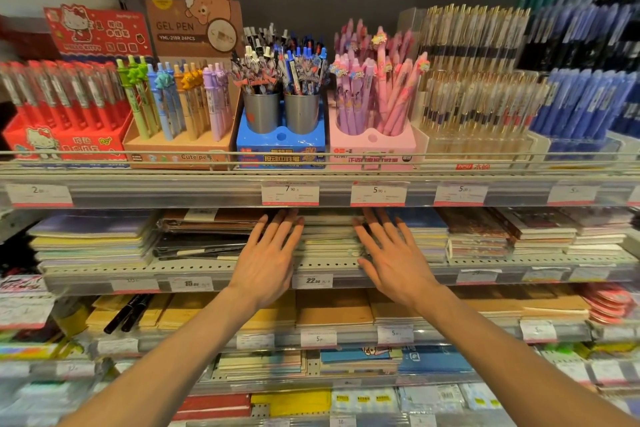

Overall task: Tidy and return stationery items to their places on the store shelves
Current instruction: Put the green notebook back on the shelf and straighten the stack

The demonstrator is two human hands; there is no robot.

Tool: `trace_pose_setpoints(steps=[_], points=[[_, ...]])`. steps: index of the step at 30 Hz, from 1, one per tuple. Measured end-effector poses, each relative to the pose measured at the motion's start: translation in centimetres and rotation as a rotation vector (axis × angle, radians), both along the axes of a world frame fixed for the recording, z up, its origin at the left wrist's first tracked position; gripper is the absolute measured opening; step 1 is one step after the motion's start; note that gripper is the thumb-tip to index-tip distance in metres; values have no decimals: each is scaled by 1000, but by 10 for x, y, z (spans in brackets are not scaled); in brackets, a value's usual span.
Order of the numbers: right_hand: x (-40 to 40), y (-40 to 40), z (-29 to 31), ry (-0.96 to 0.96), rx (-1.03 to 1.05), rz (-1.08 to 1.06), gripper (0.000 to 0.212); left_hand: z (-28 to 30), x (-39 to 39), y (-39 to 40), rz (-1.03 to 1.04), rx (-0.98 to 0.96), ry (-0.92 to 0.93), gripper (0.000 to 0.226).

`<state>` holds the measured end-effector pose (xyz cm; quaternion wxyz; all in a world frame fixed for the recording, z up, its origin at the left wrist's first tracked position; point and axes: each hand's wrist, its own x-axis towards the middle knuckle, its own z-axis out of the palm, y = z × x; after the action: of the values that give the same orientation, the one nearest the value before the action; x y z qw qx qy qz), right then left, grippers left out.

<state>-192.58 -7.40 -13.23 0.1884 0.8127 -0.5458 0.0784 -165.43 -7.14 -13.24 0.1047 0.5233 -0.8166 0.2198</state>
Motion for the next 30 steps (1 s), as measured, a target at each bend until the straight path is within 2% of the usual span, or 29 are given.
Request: trace_pose_setpoints(steps=[9,14,16,22,27,30], points=[[1,-1,2,-15,15,6,66,0,-3,-2,1,-4,66,68],[2,8,1,-97,15,0,70,0,-3,5,7,-12,136,63],[3,17,-2,-188,16,-11,74,-1,-4,13,10,0,235,63],[15,61,-25,-549,139,-31,77,-24,-17,59,43,134,686,62],[23,99,-71,-873,474,-158,79,-66,-23,107,214,296,922,61],[31,121,-108,-1016,559,-197,78,-90,-20,140,336,379,1037,60]])
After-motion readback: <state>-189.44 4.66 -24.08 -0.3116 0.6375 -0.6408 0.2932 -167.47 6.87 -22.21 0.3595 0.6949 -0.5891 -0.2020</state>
